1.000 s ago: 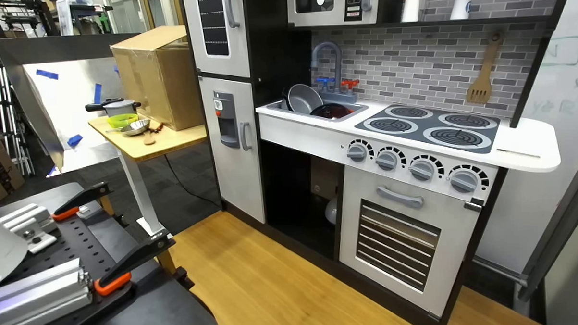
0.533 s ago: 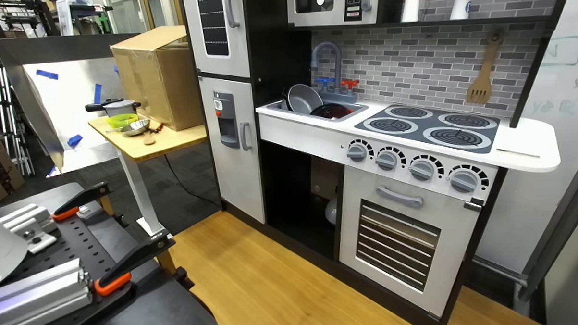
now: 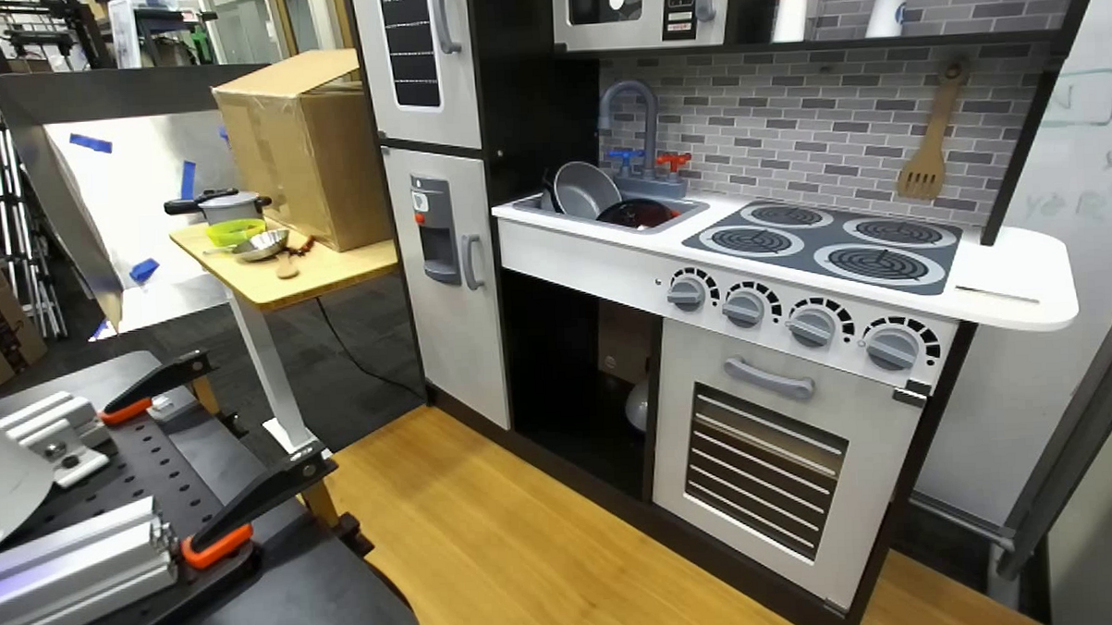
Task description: Open the cabinet door on the top of the sink
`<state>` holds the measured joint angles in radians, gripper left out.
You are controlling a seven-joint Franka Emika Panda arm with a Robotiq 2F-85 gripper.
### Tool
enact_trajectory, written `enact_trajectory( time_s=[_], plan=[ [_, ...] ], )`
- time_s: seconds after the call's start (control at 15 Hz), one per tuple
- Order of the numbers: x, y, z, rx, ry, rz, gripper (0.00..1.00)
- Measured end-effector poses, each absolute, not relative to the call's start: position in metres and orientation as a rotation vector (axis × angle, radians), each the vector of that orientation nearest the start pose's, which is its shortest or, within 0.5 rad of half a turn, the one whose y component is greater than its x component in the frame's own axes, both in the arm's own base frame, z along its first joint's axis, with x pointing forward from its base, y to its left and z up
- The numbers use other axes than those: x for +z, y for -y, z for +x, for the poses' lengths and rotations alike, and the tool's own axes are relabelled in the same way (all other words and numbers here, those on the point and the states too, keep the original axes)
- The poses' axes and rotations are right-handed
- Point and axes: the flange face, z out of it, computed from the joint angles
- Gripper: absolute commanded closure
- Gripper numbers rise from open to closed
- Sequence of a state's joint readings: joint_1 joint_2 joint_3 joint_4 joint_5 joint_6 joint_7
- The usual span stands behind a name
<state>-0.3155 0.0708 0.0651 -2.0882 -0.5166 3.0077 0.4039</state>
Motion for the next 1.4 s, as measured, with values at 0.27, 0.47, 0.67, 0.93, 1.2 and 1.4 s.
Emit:
enact_trajectory(
  time_s=[0.27, 0.47, 0.67, 0.93, 1.2, 1.4],
  plan=[
    [0.486, 0.115, 0.593, -1.372, -0.266, -3.041, 0.00],
    [0.486, 0.115, 0.593, -1.371, -0.266, -3.041, 0.00],
    [0.485, 0.115, 0.593, -1.371, -0.268, -3.040, 0.00],
    [0.490, 0.115, 0.594, -1.388, -0.271, -3.036, 0.00],
    [0.496, 0.114, 0.596, -1.416, -0.253, -3.039, 0.00],
    [0.497, 0.113, 0.596, -1.425, -0.230, -3.048, 0.00]
  ],
)
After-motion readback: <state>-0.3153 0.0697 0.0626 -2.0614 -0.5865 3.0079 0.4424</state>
